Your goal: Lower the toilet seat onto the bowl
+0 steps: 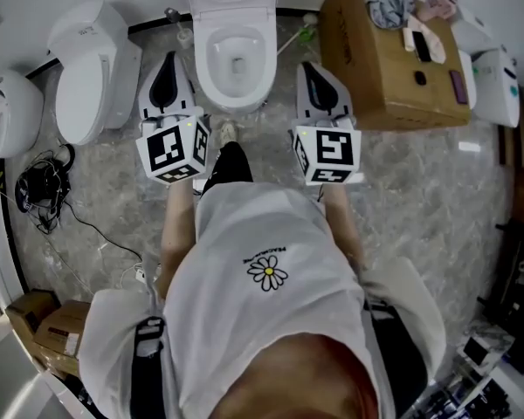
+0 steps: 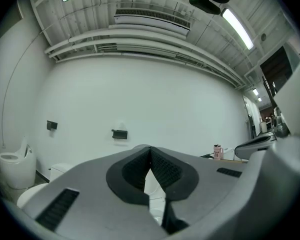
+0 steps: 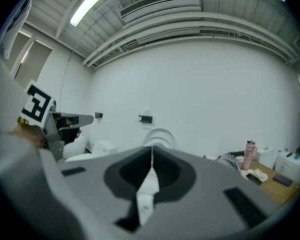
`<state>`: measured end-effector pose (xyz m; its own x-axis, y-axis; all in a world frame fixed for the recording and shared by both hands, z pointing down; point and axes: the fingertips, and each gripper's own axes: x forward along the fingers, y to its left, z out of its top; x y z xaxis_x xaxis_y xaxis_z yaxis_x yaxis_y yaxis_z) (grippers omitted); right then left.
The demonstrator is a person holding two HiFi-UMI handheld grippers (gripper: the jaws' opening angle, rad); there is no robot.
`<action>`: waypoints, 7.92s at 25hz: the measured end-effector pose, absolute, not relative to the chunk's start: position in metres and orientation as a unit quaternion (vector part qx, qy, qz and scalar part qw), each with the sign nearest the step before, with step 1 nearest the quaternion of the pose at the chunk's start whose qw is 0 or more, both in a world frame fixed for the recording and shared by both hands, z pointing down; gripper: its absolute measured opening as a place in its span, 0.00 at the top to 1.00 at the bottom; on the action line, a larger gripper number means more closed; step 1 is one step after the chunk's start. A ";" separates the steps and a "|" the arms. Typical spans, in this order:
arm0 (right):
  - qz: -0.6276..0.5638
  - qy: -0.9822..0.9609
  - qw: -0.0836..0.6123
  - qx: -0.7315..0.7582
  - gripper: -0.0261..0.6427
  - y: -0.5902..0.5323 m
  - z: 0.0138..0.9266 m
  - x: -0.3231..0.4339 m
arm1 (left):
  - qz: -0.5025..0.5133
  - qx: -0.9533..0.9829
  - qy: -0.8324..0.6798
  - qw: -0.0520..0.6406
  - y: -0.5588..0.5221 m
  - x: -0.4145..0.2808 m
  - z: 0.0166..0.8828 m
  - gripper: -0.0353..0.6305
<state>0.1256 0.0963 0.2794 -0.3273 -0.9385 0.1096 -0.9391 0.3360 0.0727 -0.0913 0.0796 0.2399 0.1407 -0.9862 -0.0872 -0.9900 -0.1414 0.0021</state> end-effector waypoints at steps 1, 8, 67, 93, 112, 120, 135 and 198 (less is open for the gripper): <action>0.005 -0.812 0.065 0.579 0.91 0.083 0.278 0.123 | 0.035 -0.757 0.652 0.028 0.065 -0.094 0.239 0.92; 0.000 -0.798 0.063 0.599 0.91 -0.018 0.254 0.089 | 0.045 -0.776 0.629 0.021 -0.039 -0.126 0.223 0.92; 0.035 -0.808 0.230 0.542 0.62 -0.452 0.357 0.068 | -0.127 -0.785 0.604 -0.040 -0.448 -0.126 0.347 0.50; 0.044 -0.767 0.324 0.552 0.77 -0.505 0.438 0.067 | -0.241 -0.774 0.583 -0.055 -0.499 -0.128 0.432 0.78; 0.018 -0.758 0.307 0.576 0.84 -0.502 0.434 0.071 | -0.225 -0.787 0.568 -0.083 -0.495 -0.131 0.429 0.79; 0.014 -0.755 0.311 0.577 0.84 -0.488 0.432 0.069 | -0.226 -0.794 0.557 -0.086 -0.480 -0.133 0.431 0.79; 0.013 -0.744 0.320 0.587 0.84 -0.419 0.430 0.071 | -0.232 -0.829 0.506 -0.054 -0.412 -0.127 0.427 0.78; -0.001 -0.777 0.446 0.444 0.77 -0.151 0.549 0.085 | -0.436 -0.803 0.405 -0.027 -0.143 -0.112 0.553 0.73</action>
